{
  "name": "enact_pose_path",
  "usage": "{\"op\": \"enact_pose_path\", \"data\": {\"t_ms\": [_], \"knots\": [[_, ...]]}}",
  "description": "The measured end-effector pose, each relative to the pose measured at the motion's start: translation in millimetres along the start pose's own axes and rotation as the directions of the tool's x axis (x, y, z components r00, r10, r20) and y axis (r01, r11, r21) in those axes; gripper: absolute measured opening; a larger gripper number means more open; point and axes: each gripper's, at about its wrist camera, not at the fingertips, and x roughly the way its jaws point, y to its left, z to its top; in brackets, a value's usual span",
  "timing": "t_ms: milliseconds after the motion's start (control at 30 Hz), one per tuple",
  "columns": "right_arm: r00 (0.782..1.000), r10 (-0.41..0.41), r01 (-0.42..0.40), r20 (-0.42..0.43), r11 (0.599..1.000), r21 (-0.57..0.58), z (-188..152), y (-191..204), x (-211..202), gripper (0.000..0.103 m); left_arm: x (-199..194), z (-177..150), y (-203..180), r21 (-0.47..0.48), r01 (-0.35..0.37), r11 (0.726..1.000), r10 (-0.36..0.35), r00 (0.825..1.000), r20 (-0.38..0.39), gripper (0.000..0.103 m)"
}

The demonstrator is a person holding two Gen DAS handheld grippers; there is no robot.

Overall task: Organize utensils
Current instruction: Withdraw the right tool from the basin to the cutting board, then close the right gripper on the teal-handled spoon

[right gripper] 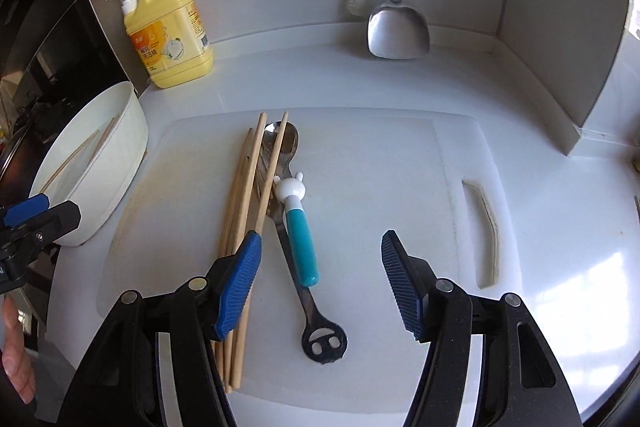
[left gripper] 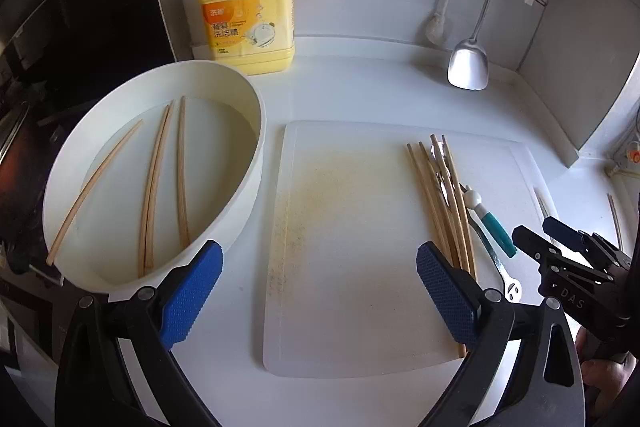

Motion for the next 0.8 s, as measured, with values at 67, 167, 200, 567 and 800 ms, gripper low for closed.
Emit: {"op": "enact_pose_path", "data": {"t_ms": [67,167,200,567,800], "knots": [[1.0,0.02,-0.021,-0.012,0.999,-0.037,3,0,13,0.06,-2,-5,-6,-0.007,-0.028,1.0,0.028,1.0,-0.003,0.096],[0.999,0.027,-0.028,-0.018,0.997,-0.068,6,-4,28,0.06,-2,-11,-15,0.02,-0.064,0.998,0.064,0.998,-0.004,0.096],[1.0,0.022,-0.023,-0.019,0.997,-0.073,6,-5,32,0.06,-1,-12,-17,0.031,-0.071,0.997,0.071,0.997,-0.006,0.096],[1.0,0.005,-0.006,-0.009,0.989,-0.15,18,2,56,0.06,18,-17,-29,0.035,-0.013,0.999,0.014,0.999,-0.029,0.096],[0.997,0.082,-0.08,0.002,0.982,-0.171,20,2,61,0.045,31,-18,-39,0.04,0.003,0.999,-0.001,0.999,-0.038,0.096]]}}
